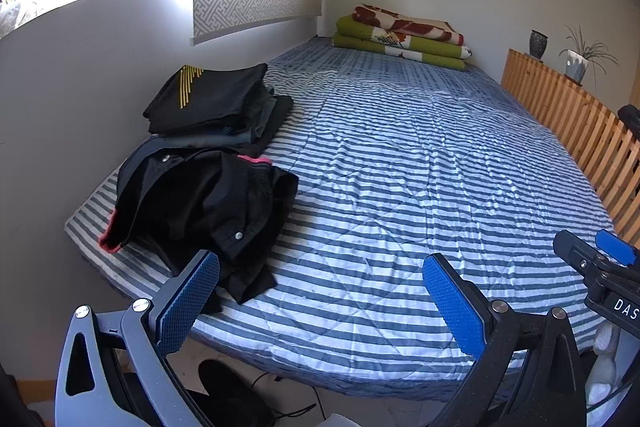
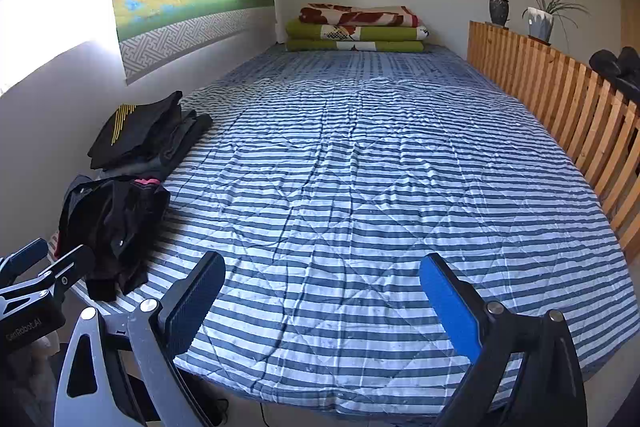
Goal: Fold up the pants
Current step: 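Move both grippers toward the black pants with the pink waistband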
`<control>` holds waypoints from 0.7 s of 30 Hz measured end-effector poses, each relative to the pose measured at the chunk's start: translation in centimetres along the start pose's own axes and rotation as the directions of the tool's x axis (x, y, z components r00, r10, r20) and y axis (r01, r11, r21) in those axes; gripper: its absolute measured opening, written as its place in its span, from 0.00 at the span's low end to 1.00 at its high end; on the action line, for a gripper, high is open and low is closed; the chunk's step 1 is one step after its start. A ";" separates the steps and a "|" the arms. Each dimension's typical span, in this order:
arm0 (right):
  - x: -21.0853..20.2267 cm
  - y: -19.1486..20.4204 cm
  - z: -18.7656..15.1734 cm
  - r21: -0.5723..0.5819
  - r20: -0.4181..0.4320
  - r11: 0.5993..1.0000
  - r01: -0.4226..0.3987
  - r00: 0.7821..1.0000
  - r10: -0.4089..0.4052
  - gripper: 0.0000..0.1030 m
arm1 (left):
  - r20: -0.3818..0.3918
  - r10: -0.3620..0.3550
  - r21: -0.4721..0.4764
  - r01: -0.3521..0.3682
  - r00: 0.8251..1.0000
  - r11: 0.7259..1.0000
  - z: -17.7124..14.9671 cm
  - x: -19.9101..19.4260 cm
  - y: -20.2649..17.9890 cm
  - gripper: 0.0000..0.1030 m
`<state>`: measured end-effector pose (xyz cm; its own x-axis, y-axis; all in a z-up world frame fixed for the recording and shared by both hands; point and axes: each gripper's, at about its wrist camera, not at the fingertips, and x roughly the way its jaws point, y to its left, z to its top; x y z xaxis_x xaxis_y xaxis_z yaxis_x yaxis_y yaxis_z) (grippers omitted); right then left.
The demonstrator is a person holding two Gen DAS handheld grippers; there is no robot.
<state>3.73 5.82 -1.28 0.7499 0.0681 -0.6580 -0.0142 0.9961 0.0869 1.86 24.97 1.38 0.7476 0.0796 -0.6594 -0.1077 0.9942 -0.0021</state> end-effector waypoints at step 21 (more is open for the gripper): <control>7.5 11.4 3.2 -0.149 0.015 0.969 -0.199 0.979 0.203 0.93 | -0.051 0.232 -0.178 -0.237 0.971 0.955 -1.9 2.6 13.6 1.00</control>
<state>11.31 17.46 -2.80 0.7412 0.2680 -0.6154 -0.2611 0.9597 0.1036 1.15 38.53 -1.78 0.6681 0.3041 -0.6790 -0.3968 0.9177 0.0206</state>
